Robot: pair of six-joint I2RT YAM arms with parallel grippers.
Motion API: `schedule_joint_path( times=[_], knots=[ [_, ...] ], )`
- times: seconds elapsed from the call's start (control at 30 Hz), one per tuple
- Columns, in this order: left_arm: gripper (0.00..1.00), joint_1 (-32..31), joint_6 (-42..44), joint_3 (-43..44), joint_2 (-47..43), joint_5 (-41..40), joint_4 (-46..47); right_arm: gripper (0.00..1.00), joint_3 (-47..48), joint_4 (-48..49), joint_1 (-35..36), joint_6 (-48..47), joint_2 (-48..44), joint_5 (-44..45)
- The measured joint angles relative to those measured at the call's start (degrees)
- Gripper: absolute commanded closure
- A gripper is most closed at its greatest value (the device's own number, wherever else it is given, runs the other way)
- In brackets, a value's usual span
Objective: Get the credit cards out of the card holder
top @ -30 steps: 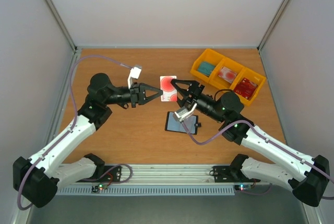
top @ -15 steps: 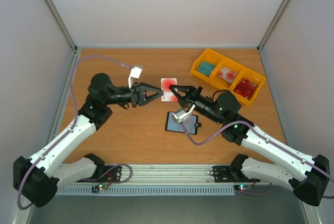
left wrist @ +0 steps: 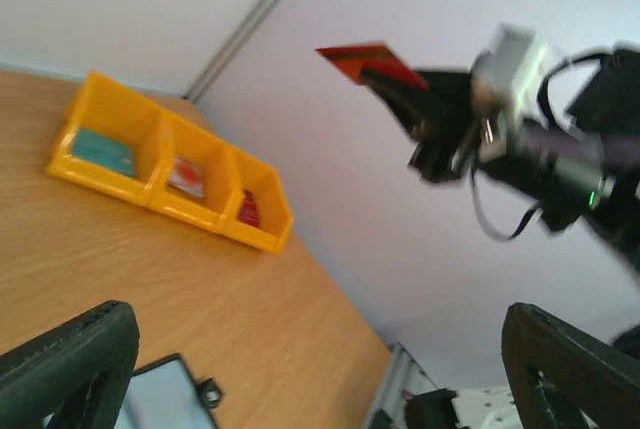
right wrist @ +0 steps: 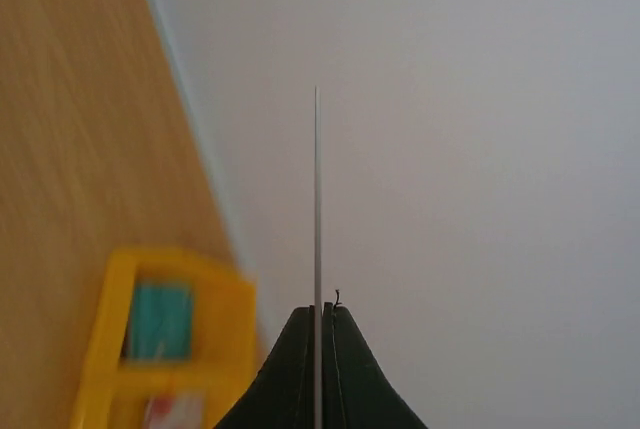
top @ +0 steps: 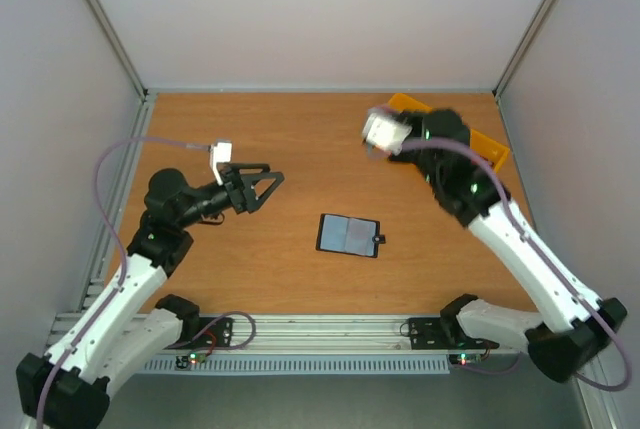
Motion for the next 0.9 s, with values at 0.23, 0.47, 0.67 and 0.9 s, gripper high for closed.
schedule_joint_path(
  times=[0.23,0.47,0.67,0.9],
  knots=[
    [0.01,1.6,-0.02,-12.44,-6.58,-9.84,-4.24,0.99,23.85,-30.51,-20.83,26.29,23.93,9.44],
    [0.01,2.97,-1.79,-20.57,-11.34,-19.82,-12.87,0.99,45.64,-49.81,-27.93,39.71,49.05,14.34],
    [0.01,4.79,-1.57,-23.34,-17.46,-25.75,-15.56,0.99,51.1,-54.55,-28.17,40.68,54.77,16.13],
    [0.01,5.14,-0.28,-24.2,-21.4,-28.72,-15.39,0.99,57.0,-54.99,-28.61,40.39,64.22,18.78]
  ],
)
